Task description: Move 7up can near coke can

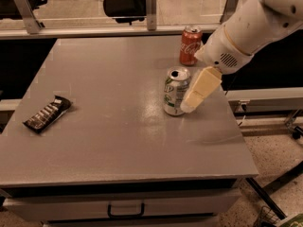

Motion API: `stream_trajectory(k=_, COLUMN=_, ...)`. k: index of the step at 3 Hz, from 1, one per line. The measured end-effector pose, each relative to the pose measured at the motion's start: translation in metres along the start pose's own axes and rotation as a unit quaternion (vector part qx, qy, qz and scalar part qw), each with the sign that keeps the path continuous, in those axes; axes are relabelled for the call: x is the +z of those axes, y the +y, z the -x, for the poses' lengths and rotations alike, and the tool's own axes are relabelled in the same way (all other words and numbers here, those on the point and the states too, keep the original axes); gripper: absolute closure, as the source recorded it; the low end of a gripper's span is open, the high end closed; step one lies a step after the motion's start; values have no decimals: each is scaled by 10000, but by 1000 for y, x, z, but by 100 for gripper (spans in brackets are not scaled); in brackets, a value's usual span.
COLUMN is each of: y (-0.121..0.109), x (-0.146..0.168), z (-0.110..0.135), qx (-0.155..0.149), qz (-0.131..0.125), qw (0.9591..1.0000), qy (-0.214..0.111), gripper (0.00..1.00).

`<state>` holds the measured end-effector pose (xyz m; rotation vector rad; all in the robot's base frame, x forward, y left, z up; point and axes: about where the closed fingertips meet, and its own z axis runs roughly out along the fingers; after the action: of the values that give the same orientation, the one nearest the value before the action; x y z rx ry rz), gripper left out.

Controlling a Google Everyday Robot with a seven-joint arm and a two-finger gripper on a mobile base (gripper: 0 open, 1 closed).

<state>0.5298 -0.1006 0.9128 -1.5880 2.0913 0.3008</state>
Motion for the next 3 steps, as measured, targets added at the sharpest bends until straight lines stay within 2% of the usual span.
stream_trajectory(k=1, y=-1, x=13, z=13, qx=-27, qz=92, qw=9999, qy=-128, gripper=0)
stream_trajectory(k=2, y=0, x=24, z=21, qx=-48, qz=178, qw=9997, qy=-184, gripper=15)
stream_trajectory(k=3, y=-1, x=29, z=23, qx=-50, qz=220, qw=9996, qy=-185, gripper=38)
